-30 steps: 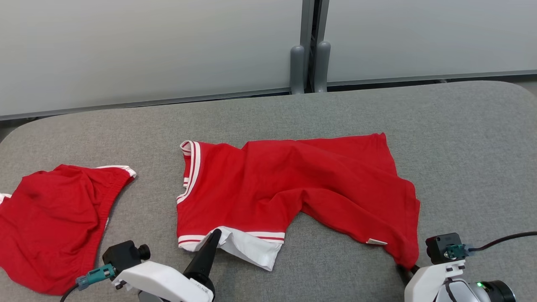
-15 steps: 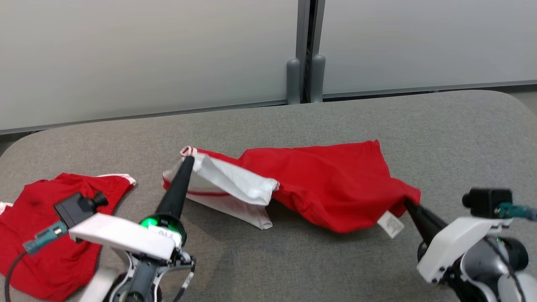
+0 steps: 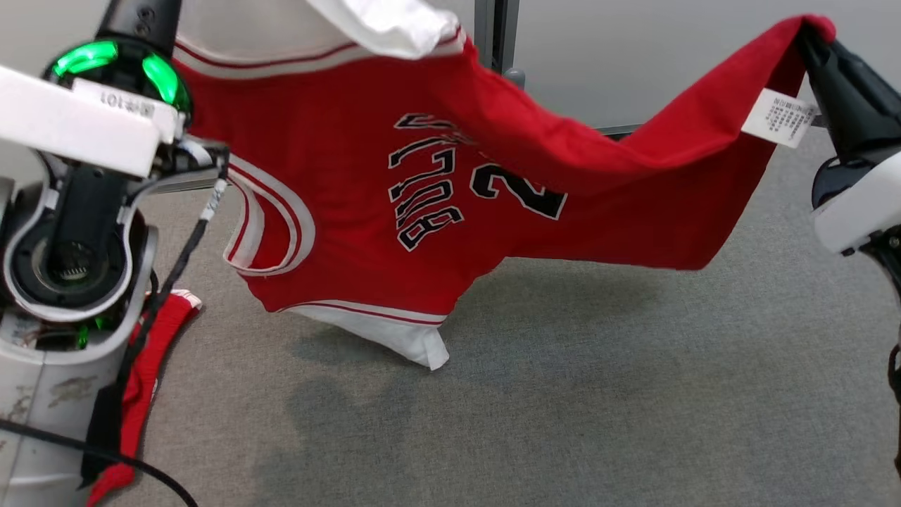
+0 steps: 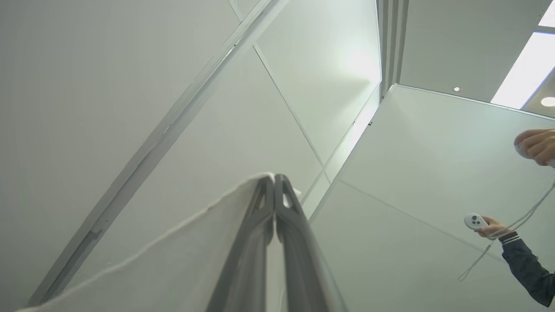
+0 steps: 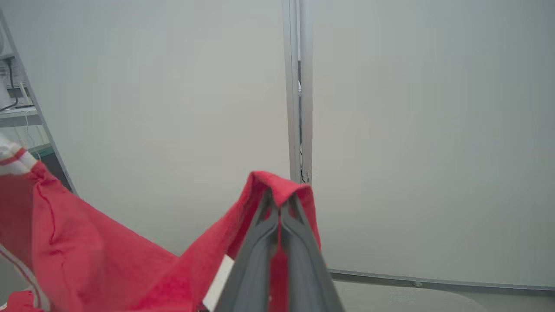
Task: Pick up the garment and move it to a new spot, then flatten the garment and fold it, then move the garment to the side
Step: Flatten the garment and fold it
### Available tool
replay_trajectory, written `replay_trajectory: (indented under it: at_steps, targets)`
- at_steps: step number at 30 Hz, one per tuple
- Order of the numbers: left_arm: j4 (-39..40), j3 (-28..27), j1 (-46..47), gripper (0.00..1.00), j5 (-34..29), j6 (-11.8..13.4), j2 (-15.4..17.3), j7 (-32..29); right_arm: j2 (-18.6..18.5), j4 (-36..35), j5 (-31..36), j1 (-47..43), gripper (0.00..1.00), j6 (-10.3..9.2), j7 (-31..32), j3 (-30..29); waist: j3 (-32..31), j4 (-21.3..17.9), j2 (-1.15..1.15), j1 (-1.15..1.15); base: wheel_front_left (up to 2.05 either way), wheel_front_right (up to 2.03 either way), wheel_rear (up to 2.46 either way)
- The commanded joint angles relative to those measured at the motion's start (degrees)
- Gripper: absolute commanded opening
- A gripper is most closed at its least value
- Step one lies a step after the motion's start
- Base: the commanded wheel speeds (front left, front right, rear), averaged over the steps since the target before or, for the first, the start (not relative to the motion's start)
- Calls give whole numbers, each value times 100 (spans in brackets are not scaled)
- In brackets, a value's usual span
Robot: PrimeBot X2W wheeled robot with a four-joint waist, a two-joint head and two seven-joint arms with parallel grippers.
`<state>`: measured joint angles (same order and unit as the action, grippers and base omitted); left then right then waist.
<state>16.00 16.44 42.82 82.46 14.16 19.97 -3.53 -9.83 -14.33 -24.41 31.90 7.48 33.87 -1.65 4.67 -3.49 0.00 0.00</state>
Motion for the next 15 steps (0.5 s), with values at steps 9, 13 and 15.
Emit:
replay_trajectory:
  at_steps: [9,13,15]
  targets:
    - [-1426,479,1314,0,-1099,-18,239,4,-26,1385,17,1139,0,3,-178,374,540,-197,0,0,0,0,0]
    - [-2585,377,1677,0,-1294,-277,0,519,315,2780,347,2033,0,7,-1008,501,957,-389,0,0,0,0,0]
    - [-3016,390,2042,0,-1589,-566,20,910,391,3440,605,2604,0,4,-1633,441,1101,-455,0,0,0,0,0]
